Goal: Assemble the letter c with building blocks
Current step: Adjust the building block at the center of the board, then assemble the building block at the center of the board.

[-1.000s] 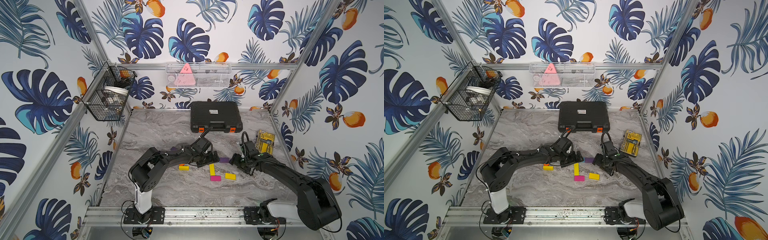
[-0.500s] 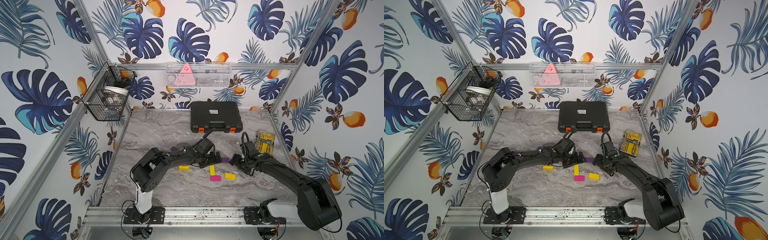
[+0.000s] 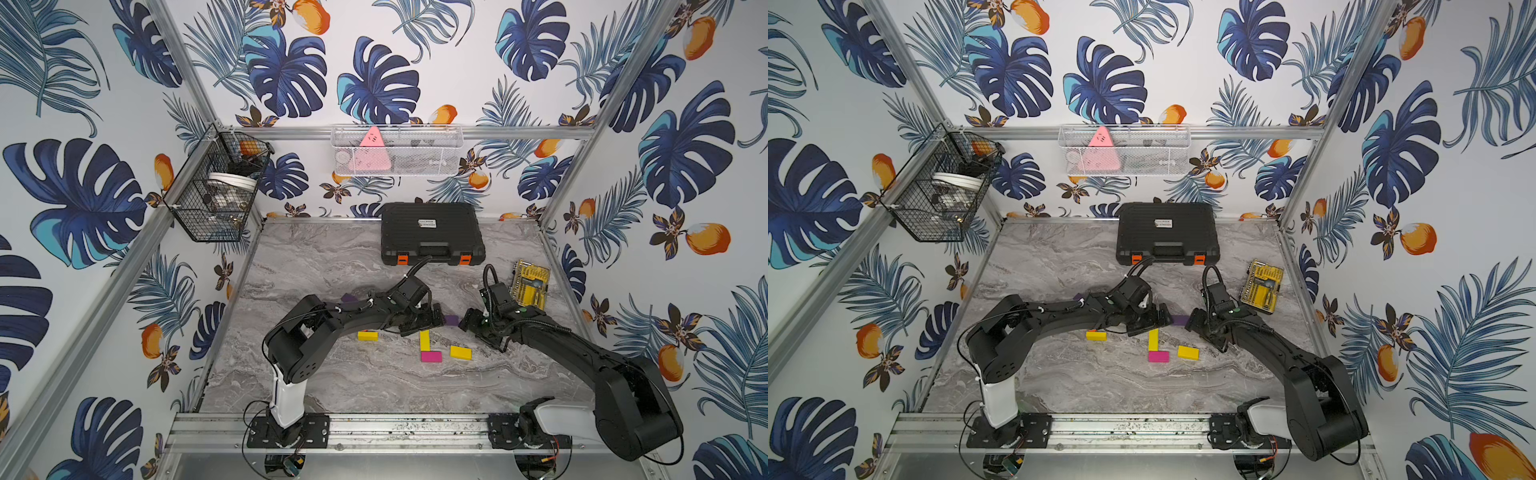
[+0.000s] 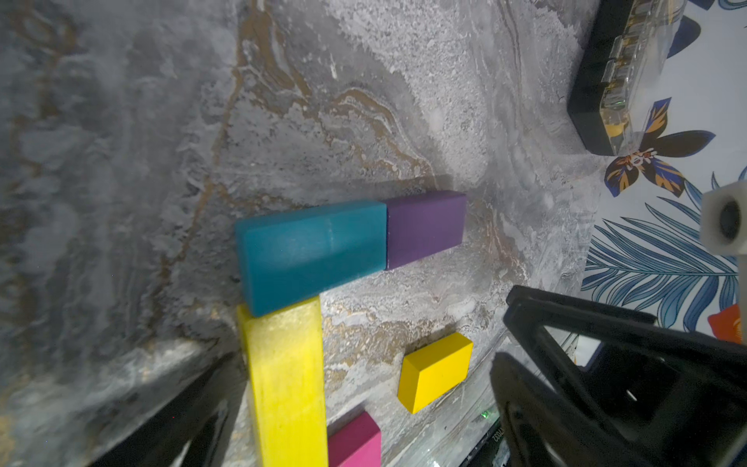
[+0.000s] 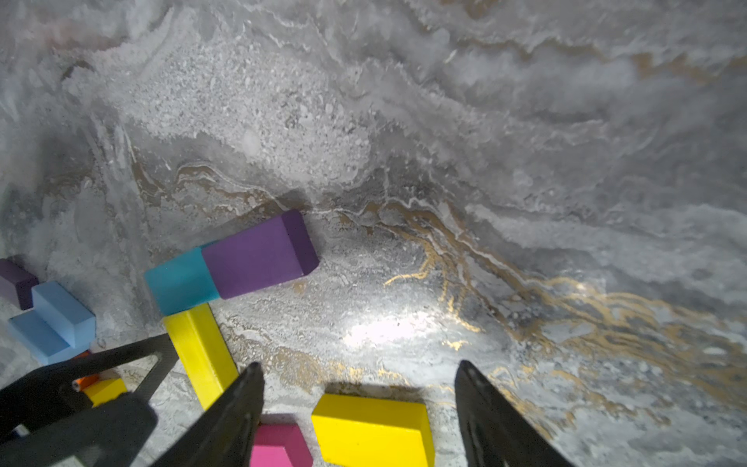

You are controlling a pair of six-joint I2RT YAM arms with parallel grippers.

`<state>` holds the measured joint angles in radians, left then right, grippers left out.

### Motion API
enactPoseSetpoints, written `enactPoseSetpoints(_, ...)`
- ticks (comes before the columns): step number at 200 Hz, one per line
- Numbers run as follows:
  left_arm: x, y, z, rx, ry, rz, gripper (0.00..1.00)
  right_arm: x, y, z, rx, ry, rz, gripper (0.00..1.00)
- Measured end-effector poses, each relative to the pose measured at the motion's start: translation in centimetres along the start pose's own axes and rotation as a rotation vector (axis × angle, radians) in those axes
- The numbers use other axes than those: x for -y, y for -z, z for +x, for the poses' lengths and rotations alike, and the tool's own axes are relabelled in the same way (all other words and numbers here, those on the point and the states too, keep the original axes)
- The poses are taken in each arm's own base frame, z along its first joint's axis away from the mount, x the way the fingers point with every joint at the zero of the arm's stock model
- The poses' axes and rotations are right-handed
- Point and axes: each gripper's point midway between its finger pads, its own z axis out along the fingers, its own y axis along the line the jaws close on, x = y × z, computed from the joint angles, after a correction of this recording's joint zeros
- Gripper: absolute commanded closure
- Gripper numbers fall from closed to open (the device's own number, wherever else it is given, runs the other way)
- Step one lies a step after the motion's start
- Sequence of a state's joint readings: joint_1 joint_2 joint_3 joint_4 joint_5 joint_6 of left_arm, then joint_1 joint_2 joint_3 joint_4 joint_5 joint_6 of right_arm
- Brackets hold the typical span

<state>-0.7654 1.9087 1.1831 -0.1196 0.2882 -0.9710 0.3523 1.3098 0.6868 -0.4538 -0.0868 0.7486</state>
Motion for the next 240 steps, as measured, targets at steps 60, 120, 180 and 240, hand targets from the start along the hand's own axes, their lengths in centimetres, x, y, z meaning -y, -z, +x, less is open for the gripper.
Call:
enactPoseSetpoints(60,0.4,0.6,-0.1,0.01,-0.003,0.004,0.01,0.3,-0.1,0.3,-0.01,-0.001,0.009,0.24)
enactPoseSetpoints(120,-0.5,4.1,-2.6,0.09,0.009,0.007,0.01,1.1,0.5,2.3,-0.068,0.039,0.032,0.22)
enactPoseSetpoints(180,-4.6,7.8,-4.5,0.149,0.079,-0.019,0.01,-0.3,0.5,5.2,-0.104,0.223,0.125,0.17)
enactPoseSetpoints(240,-7.4,9.4,-4.0,0.152,0.129,-0.022,0.01,-0.2,-0.5,6.6,-0.088,0.338,0.268,0.17)
